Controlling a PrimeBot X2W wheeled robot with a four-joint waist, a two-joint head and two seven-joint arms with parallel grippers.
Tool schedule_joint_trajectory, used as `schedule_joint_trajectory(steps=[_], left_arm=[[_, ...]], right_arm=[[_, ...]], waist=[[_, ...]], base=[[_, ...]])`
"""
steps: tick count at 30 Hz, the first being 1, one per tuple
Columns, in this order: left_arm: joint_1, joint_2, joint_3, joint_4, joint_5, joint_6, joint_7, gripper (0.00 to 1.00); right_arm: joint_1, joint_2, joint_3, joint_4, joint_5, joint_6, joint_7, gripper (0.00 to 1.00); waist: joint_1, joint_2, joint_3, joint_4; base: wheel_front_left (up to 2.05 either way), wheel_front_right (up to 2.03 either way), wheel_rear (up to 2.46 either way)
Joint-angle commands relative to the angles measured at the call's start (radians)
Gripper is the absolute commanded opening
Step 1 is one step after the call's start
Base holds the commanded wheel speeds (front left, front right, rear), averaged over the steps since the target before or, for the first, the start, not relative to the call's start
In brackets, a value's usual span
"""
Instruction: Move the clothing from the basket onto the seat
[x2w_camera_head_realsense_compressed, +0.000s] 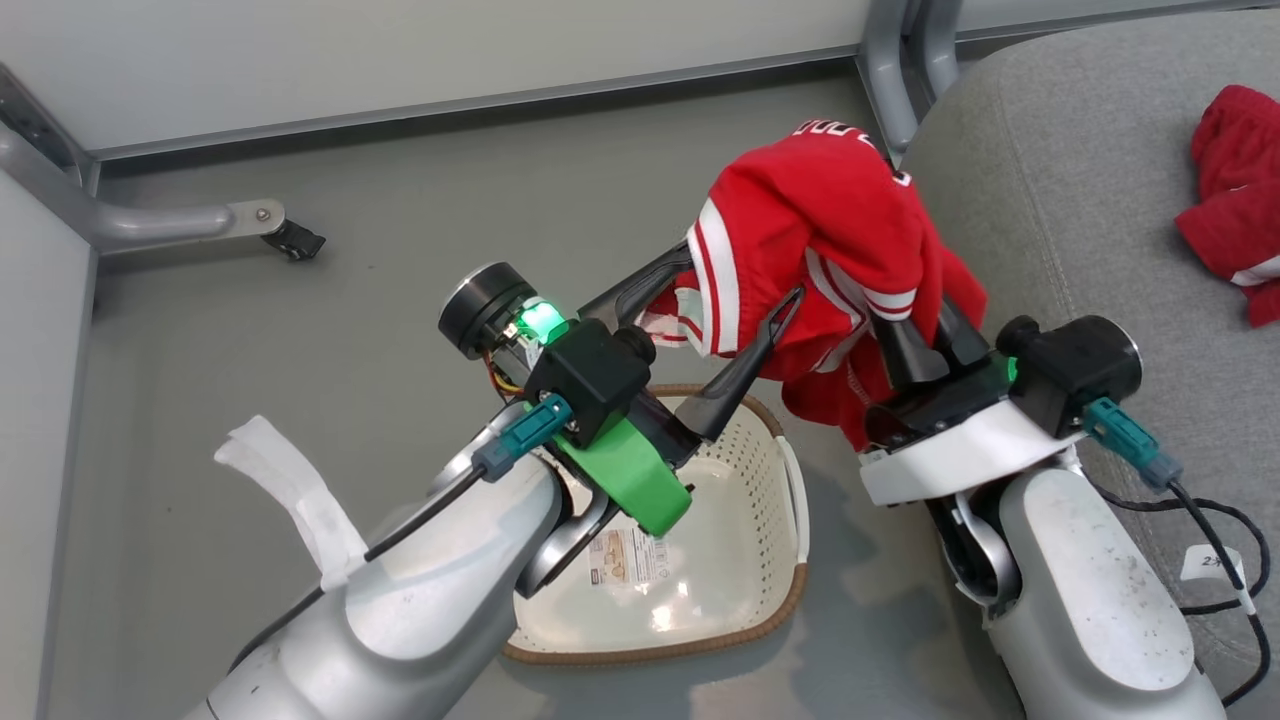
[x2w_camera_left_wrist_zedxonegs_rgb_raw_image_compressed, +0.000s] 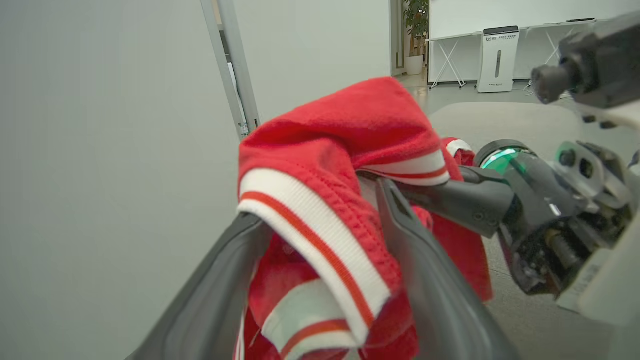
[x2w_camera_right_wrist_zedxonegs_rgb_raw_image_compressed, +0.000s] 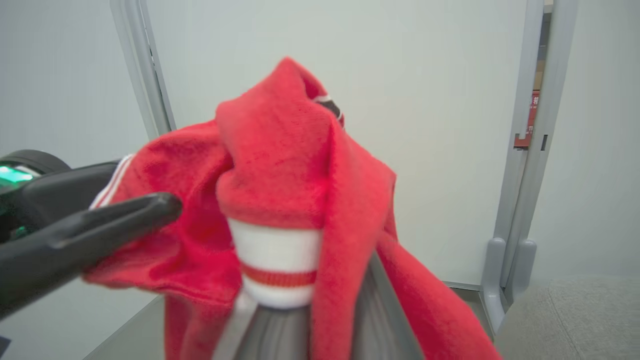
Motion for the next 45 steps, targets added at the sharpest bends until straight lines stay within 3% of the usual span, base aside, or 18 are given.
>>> schedule_joint_trajectory(steps=[1,10,34,45], left_arm=[[0.017,0.010,-0.002,0.000,-0.006,0.006,-0.001,1.00],[0.026,0.038,-0.004,-0.015,0.005,0.021,-0.001,1.00],[0.017,0.094,-0.031,-0.067,0.017,0.032,0.035,1.00],[0.024,0.102,-0.049,-0.073,0.016,0.038,0.044,1.00]], right_arm=[[0.013,-0.003,-0.015,-0.009,0.001,-0.001,-0.005,0.00],[0.036,-0.003,-0.097,-0.043,-0.011,-0.001,-0.005,0.00],[0.138,-0.002,-0.213,-0.120,0.032,-0.001,-0.005,0.00],[0.186,-0.002,-0.259,-0.140,0.039,-0.001,-0.005,0.00]], waist=[[0.0000,0.0000,0.002,-0.004],[0.0000,0.0000,0.015,-0.065],[0.0000,0.0000,0.068,-0.369],[0.0000,0.0000,0.075,-0.427]], base=[[0.00,0.00,0.00],[0.00,0.00,0.00],[0.00,0.00,0.00],[0.00,0.00,0.00]])
